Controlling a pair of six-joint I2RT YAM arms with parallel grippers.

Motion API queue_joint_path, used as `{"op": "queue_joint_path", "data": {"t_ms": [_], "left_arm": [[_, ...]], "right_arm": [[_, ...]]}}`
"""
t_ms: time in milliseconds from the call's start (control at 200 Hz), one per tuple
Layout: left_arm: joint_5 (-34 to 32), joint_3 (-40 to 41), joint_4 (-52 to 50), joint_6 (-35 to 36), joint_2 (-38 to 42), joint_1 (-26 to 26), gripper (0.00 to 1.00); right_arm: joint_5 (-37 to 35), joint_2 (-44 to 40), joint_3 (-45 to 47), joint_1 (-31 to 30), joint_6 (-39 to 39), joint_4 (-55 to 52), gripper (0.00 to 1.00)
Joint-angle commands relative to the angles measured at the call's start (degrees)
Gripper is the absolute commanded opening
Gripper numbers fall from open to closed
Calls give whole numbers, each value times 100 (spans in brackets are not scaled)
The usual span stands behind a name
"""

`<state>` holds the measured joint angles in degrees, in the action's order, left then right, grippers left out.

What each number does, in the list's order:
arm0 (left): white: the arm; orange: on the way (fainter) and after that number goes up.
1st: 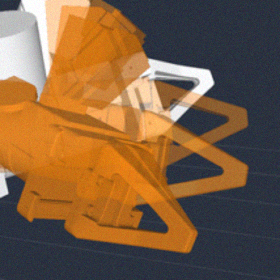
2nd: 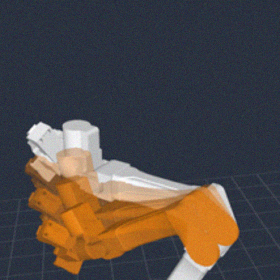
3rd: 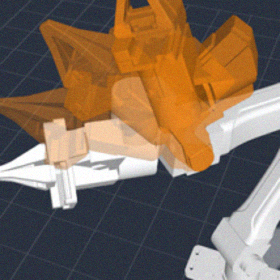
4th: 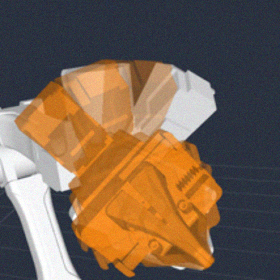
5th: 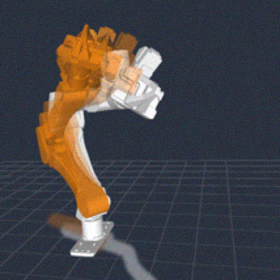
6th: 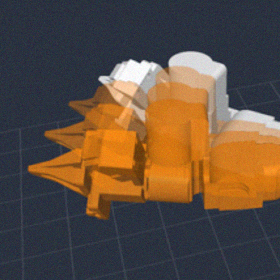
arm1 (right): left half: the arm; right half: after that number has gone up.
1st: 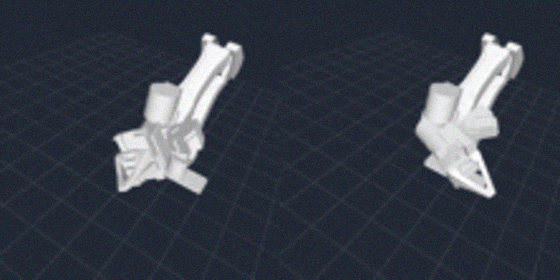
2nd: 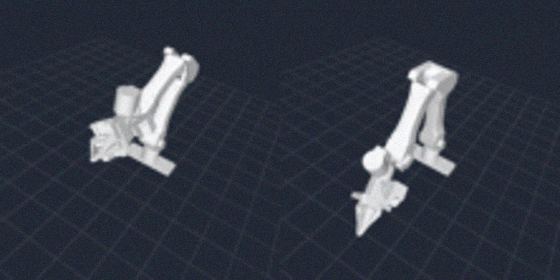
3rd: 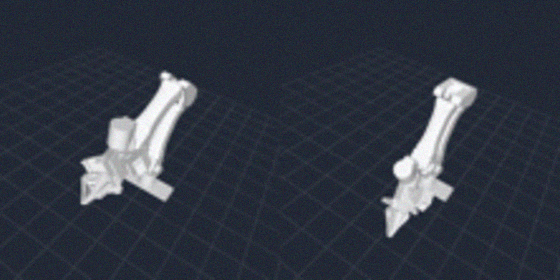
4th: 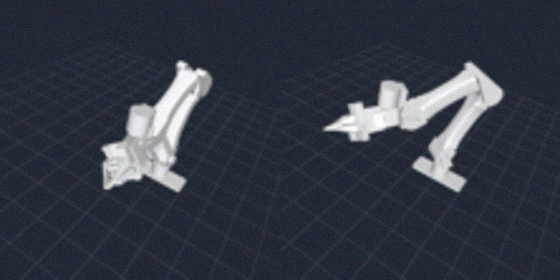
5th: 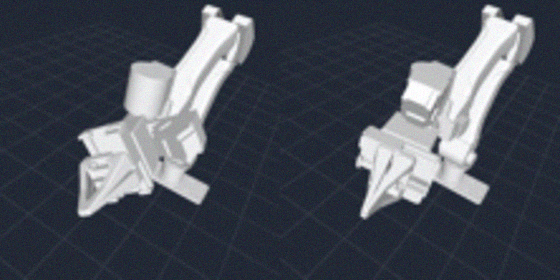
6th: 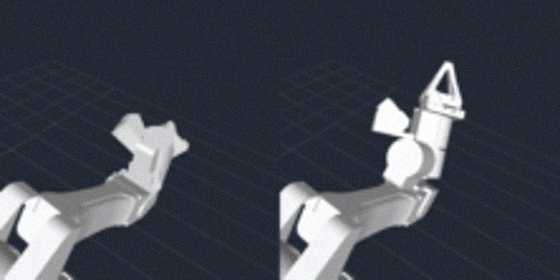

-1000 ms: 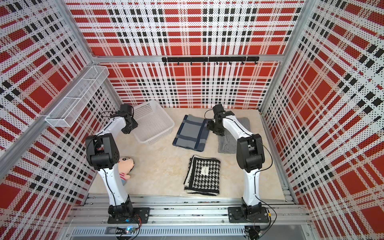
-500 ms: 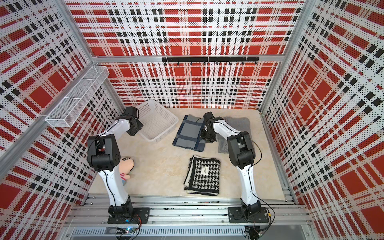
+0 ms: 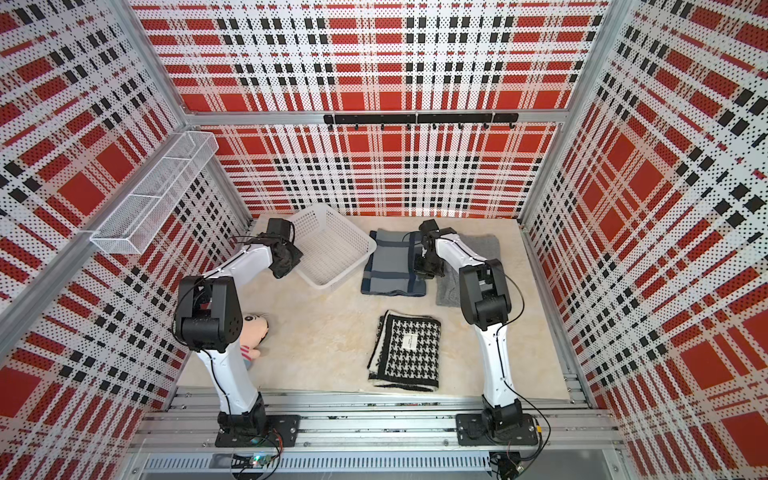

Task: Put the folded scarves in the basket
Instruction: Adjust the scarf at the center of the board.

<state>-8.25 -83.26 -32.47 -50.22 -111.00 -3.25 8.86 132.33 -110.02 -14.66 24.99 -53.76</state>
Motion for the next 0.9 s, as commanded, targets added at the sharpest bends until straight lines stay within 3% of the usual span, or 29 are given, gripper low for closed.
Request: {"op": "queue_joint_path", "data": {"t_ms": [0, 170, 296, 486, 716, 897], "left_arm": [[142, 392, -311, -409, 322, -128, 3], [85, 927, -309, -886, 834, -322, 0], [-86, 1349, -304, -1361, 1277, -510, 0], [-210, 1749, -449, -1811, 1792, -687, 0], [-185, 2140, -531, -2075, 2263, -768, 0], [-322, 2411, -594, -2165, 2480, -831, 0]], "right_arm": [[-482, 360, -494, 182, -732, -243, 4], [-923, 833, -1443, 200, -1085, -434, 5], [-896, 996, -1715, 209, -1040, -385, 14], [-796, 713, -1516, 156, -793, -97, 30], [-644, 143, -1101, 141, -382, 107, 61], [-256, -455, -484, 79, 211, 267, 66]]}}
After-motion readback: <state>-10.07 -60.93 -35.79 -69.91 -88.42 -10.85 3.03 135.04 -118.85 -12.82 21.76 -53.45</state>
